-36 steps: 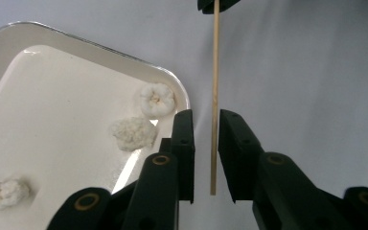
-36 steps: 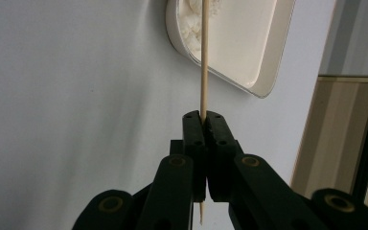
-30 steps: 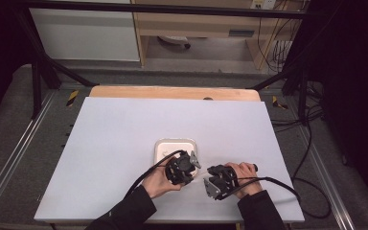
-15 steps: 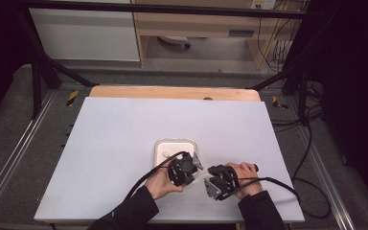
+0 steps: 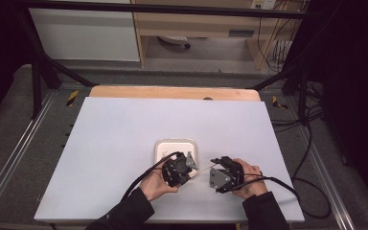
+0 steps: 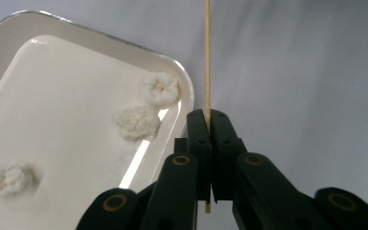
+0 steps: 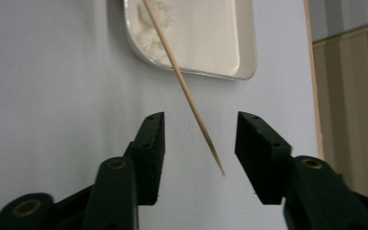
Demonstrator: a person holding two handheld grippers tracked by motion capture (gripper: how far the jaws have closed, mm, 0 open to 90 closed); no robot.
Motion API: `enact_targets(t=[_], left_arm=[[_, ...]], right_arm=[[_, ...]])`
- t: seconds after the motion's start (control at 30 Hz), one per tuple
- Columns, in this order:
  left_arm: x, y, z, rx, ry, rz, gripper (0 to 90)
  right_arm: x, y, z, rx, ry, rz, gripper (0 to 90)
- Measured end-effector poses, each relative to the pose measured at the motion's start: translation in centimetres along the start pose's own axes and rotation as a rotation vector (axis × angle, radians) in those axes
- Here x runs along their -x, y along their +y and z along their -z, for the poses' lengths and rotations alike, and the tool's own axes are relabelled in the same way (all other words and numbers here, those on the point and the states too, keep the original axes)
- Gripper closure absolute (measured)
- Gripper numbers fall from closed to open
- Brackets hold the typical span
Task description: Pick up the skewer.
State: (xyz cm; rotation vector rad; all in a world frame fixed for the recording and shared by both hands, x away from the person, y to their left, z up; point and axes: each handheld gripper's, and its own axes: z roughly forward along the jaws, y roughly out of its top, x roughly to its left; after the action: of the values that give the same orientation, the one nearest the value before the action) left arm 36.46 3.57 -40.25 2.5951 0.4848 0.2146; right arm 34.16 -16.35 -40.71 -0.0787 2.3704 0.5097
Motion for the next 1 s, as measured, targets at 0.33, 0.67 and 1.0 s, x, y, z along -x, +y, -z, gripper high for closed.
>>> enact_targets(t=[0.33,0.67,1.0], left_arm=[[-1.3,-2.4,1.3,0.026,0.033,0.046,88.6],[-2.2,-5.1,3.3,0.108,0.078,0.114,88.6],[-2.6,-8.3,5.2,0.216,0.136,0.194,88.6]], right_arm=[[0.8,-2.7,0.3,0.07,-0.004,-0.418,25.4],[0.6,-4.6,-0.3,0.049,0.053,-0.708,11.0],[0.8,-4.8,-0.2,0.094,0.104,-0.849,4.4]])
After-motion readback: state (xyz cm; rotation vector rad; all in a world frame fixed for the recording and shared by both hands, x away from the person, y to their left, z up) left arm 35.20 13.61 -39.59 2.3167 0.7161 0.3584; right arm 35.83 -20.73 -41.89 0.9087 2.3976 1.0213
